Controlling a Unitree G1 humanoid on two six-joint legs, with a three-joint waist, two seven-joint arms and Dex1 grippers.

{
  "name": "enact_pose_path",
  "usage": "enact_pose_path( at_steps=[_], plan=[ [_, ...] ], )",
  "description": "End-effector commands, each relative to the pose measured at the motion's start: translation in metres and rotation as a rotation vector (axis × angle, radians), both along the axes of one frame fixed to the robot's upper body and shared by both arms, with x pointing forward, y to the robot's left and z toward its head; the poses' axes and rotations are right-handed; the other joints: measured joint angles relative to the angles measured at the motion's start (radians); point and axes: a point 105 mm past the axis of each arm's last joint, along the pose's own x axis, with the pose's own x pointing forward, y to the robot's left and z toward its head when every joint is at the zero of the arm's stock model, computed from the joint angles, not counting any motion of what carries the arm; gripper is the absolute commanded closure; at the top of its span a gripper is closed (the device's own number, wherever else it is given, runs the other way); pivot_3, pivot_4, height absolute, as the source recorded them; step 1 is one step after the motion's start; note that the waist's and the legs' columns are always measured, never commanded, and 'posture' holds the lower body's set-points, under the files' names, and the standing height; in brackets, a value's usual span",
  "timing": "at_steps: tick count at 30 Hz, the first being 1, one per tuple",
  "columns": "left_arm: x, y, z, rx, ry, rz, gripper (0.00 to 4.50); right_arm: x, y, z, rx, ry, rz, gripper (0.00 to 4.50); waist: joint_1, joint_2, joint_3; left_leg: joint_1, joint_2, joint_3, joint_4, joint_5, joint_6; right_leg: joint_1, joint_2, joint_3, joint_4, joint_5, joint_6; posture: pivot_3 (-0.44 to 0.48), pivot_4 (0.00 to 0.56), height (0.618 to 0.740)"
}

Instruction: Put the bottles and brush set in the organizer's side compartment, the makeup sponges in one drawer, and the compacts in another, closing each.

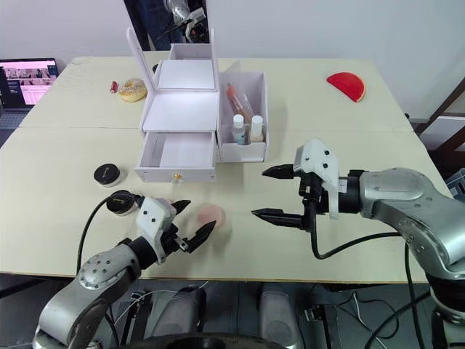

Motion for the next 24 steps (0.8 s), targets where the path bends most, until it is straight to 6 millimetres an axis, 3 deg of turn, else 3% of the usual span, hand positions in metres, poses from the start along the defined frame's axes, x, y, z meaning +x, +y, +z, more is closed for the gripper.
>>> enact_pose_path(
  at_steps=[1,8,19,22,24],
  plan=[
    [0.001,-0.009,0.001,0.011,-0.012,-0.037,0.01,-0.001,0.006,0.006,-0.017,-0.038,0.027,0.0,0.001,0.0,0.0,0.0,0.0,0.0,0.0,0.0,0.0,0.0,0.0,0.0,0.0,0.0,0.0,0.0,0.15,0.739],
    [0.007,-0.025,-0.015,0.005,0.024,-0.072,0.01,0.004,0.011,0.007,-0.036,-0.042,0.025,0.0,0.002,0.0,0.0,0.0,0.0,0.0,0.0,0.0,0.0,0.0,0.0,0.0,0.0,0.0,0.0,0.0,0.15,0.739],
    [0.015,-0.025,-0.03,-0.01,0.079,-0.066,0.01,0.007,0.014,0.014,-0.013,-0.045,0.0,0.0,0.004,0.001,-0.001,0.0,0.0,0.0,0.0,0.0,0.0,0.0,0.0,0.0,0.0,0.0,0.0,0.0,0.15,0.739],
    [0.015,-0.025,-0.029,-0.022,0.08,-0.073,0.78,0.008,0.015,0.017,0.022,-0.052,-0.006,0.0,0.003,0.001,-0.001,0.0,0.0,0.0,0.0,0.0,0.0,0.0,0.0,0.0,0.0,0.0,0.0,0.0,0.15,0.739],
    [0.015,-0.025,-0.029,-0.027,0.079,-0.075,1.79,0.009,0.017,0.02,0.048,-0.067,-0.006,0.0,0.002,0.001,-0.001,0.0,0.0,0.0,0.0,0.0,0.0,0.0,0.0,0.0,0.0,0.0,0.0,0.0,0.15,0.739]
  ],
)
